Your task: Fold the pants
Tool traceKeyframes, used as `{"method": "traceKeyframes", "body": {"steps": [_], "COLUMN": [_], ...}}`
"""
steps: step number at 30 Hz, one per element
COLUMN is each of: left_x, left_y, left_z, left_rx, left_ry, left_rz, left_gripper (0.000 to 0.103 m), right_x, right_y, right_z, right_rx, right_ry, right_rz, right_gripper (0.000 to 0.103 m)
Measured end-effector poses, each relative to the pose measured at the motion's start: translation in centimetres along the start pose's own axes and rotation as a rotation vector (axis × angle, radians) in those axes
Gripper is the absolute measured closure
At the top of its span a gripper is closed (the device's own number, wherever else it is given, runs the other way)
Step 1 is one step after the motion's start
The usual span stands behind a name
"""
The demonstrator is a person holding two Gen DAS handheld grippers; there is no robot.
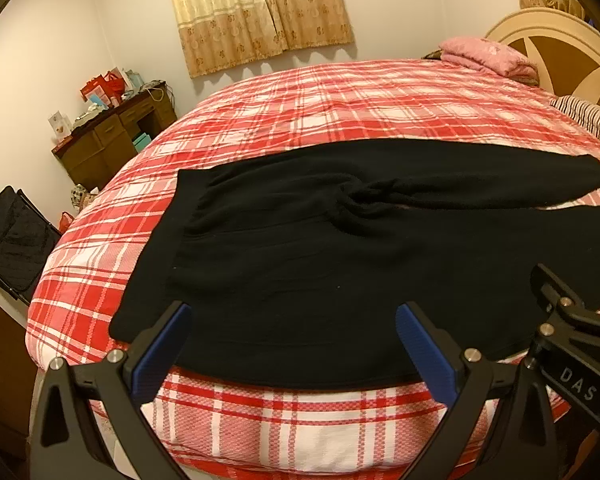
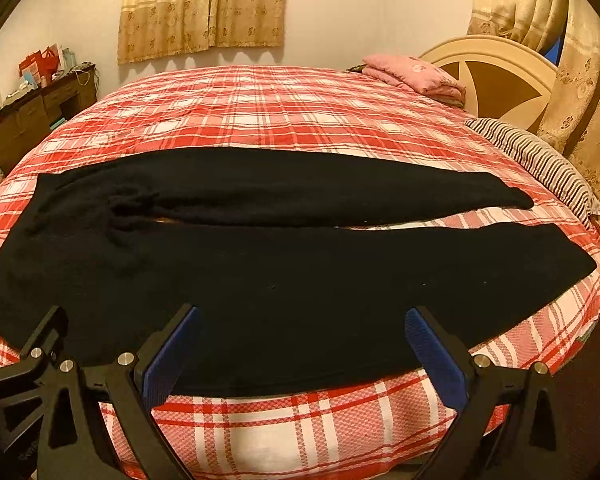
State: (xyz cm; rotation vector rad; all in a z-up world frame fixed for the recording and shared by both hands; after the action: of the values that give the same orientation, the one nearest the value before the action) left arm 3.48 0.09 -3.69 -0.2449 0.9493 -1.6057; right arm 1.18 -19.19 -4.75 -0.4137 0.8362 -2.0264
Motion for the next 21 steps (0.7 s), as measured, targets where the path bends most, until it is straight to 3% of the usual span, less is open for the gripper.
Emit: {"method": "traceKeyframes", "body": {"steps": [7, 21], "left_x": [-0.71, -0.72], "left_y": [0.95, 0.80], "left_z": [-0.45, -0.68], "left_rx": [-0.048, -0.053], "left_ry": [-0.021, -0.026], "left_rz": [0.001, -0.007], "left_gripper": [0.000, 0.000], "right_x": [-0.32, -0.73], "right_y": [0.33, 0.47], "right_z": [-0.24, -0.42], "right_rx": [-0.008, -0.018], "right_ry": [-0.005, -0.009], "right_rz": [-0.005, 0.002], "right_gripper": [0.001, 0.001]}}
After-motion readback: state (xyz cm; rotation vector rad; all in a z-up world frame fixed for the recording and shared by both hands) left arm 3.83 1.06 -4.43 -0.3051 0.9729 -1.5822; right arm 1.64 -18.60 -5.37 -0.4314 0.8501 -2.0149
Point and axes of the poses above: each gripper's, at about its wrist camera, not at the fingertips, and y roughly the way its jaws point, x to its right, z to its top, the point moved 5 cm from there along y, roughly the way its jaws point, and after that the axes turned 12 degrees about y, right-handed, at the moved point
